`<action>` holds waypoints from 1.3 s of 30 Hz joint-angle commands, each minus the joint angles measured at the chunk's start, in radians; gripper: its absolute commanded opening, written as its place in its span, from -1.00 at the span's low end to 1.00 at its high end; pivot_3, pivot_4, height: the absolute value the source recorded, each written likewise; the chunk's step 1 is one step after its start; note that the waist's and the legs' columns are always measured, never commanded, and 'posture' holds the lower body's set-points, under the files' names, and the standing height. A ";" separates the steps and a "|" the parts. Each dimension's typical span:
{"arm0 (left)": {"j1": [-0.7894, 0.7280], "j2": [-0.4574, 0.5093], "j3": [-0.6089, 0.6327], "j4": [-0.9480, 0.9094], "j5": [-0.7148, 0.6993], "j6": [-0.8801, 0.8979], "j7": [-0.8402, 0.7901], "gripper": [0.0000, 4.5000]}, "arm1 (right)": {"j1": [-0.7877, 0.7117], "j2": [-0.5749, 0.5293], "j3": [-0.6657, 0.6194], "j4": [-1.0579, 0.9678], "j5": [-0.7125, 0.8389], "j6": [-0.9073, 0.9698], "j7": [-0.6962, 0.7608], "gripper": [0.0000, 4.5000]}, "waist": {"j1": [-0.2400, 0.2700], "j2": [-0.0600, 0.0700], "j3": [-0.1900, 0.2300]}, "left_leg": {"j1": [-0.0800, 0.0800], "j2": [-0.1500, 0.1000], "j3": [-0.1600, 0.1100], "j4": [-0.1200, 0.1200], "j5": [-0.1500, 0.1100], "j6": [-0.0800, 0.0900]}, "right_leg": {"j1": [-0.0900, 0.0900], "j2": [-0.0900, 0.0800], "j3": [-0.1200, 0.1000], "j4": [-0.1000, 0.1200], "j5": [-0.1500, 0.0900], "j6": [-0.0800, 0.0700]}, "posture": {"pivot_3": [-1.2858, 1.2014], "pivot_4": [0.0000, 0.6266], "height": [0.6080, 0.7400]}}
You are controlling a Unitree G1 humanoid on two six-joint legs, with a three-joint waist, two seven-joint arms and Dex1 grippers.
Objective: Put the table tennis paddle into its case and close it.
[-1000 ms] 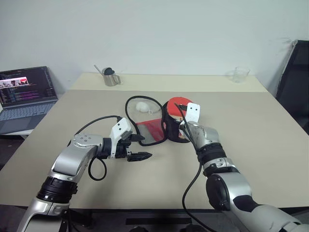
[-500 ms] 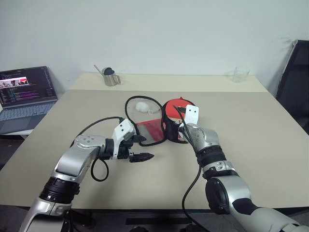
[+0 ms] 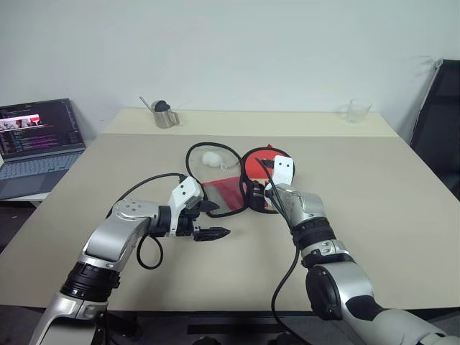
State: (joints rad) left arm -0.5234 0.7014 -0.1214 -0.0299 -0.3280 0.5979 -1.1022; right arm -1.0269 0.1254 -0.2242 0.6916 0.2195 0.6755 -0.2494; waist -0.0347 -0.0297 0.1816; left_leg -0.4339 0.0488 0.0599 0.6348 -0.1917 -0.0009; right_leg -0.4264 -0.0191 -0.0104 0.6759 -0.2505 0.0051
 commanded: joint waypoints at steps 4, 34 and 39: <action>-0.094 -0.062 0.058 0.130 0.063 -0.061 0.169 1.00 | 0.022 -0.022 0.041 -0.179 0.007 0.109 0.056 0.99 | 0.003 0.000 0.000 | 0.000 0.000 0.000 0.000 0.000 0.000 | 0.000 0.000 0.000 0.000 0.000 0.001 | 0.03 -0.52 1.00; -0.378 -0.170 0.071 0.769 0.253 -0.130 0.389 -0.87 | 0.367 -0.580 0.135 -1.121 0.491 0.464 0.849 1.00 | 0.004 -0.001 0.000 | 0.000 -0.001 0.000 -0.003 0.000 0.000 | 0.000 0.000 -0.001 -0.003 -0.002 0.004 | 0.03 -0.52 1.00; -0.422 -0.215 0.045 0.847 0.289 -0.172 0.400 -0.99 | 0.377 -0.589 0.158 -1.133 0.503 0.454 0.852 1.00 | 0.007 -0.001 0.000 | 0.000 -0.001 0.000 -0.003 0.000 0.000 | 0.001 0.000 -0.001 -0.003 -0.002 0.004 | 0.03 -0.52 1.00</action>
State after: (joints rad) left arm -0.9164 0.4974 -0.0660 0.8136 -0.0535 0.4521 -0.7069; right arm -0.6468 -0.4570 -0.0636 -0.4029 0.7081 1.1571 0.5989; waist -0.0276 -0.0311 0.1818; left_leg -0.4337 0.0473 0.0600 0.6317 -0.1916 -0.0010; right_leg -0.4257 -0.0195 -0.0118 0.6728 -0.2526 0.0090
